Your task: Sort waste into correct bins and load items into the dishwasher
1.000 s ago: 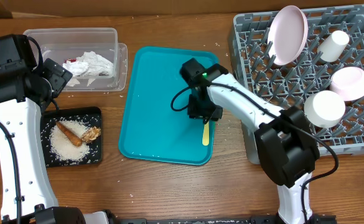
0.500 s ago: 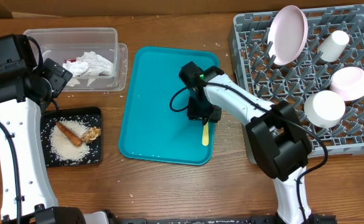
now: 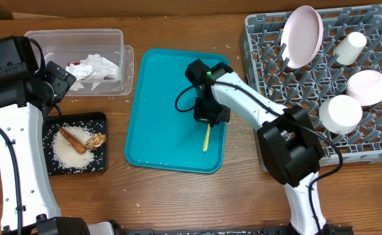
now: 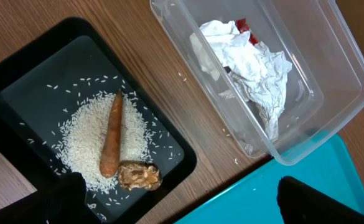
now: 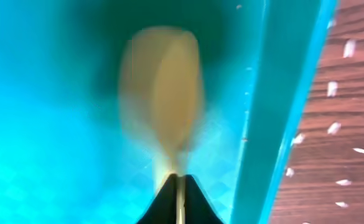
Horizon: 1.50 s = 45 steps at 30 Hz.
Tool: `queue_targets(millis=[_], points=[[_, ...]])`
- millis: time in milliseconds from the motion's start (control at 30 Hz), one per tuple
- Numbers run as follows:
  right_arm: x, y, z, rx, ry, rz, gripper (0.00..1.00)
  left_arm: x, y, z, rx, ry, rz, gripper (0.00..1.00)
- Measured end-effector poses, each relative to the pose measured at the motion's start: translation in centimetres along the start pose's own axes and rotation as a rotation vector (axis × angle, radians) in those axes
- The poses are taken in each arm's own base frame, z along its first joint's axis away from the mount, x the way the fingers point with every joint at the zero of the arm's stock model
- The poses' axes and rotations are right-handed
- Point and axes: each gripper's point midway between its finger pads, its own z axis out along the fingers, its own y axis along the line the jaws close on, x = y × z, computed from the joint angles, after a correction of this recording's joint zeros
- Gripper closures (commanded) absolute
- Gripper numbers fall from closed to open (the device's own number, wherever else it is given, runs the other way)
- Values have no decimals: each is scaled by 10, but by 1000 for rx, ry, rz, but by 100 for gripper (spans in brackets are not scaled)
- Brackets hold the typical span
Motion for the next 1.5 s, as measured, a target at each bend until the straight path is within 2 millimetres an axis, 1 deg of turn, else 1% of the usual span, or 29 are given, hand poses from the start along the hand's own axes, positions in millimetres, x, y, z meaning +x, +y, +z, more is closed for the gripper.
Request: queue_targets(millis=[67, 100, 167, 200, 233, 300, 367, 433, 500, 567, 633, 733, 833, 933, 967, 1067, 1133, 1200, 1267, 1367, 1433, 1500], points=[[-5, -2, -10, 6, 5, -4, 96, 0, 0, 0, 0, 0, 0, 0], [-11, -3, -19, -1, -3, -7, 96, 0, 0, 0, -1, 0, 0, 0], [-25, -5, -42, -25, -32, -12, 96, 0, 0, 0, 0, 0, 0, 0], [-36, -7, -57, -46, -59, -12, 96, 0, 0, 0, 0, 0, 0, 0], [-48, -10, -73, -67, -88, -17, 93, 0, 0, 0, -1, 0, 0, 0], [-65, -20, -98, -103, -131, -15, 80, 0, 0, 0, -1, 0, 0, 0], [-76, -30, -119, -145, -157, -21, 72, 0, 0, 0, 0, 0, 0, 0], [-80, -39, -129, -178, -161, -35, 66, 0, 0, 0, 0, 0, 0, 0], [-81, -37, -131, -202, -160, -64, 57, 0, 0, 0, -1, 0, 0, 0], [-80, -27, -126, -221, -166, -119, 49, 0, 0, 0, -1, 0, 0, 0], [-75, -13, -114, -231, -163, -190, 41, 0, 0, 0, 0, 0, 0, 0], [-53, 10, -88, -217, -126, -297, 35, 0, 0, 0, 0, 0, 0, 0], [-30, 30, -57, -201, -96, -385, 32, 0, 0, 0, -1, 0, 0, 0], [-9, 43, -28, -179, -77, -449, 26, 0, 0, 0, 0, 0, 0, 0], [-6, 43, -21, -162, -78, -462, 26, 0, 0, 0, 0, 0, 0, 0], [2, 39, -5, -93, -89, -496, 27, 0, 0, 0, 0, 0, 0, 0], [2, 36, 0, -56, -104, -509, 30, 0, 0, 0, -1, 0, 0, 0], [-2, 37, 1, -41, -130, -514, 32, 0, 0, 0, 0, 0, 0, 0], [-9, 39, 1, -41, -164, -517, 34, 0, 0, 0, 0, 0, 0, 0], [-14, 42, 2, -42, -184, -527, 34, 0, 0, 0, 0, 0, 0, 0], [-14, 42, 7, -37, -181, -532, 38, 0, 0, 0, 0, 0, 0, 0], [-13, 40, 14, -28, -165, -536, 46, 0, 0, 0, 0, 0, 0, 0]])
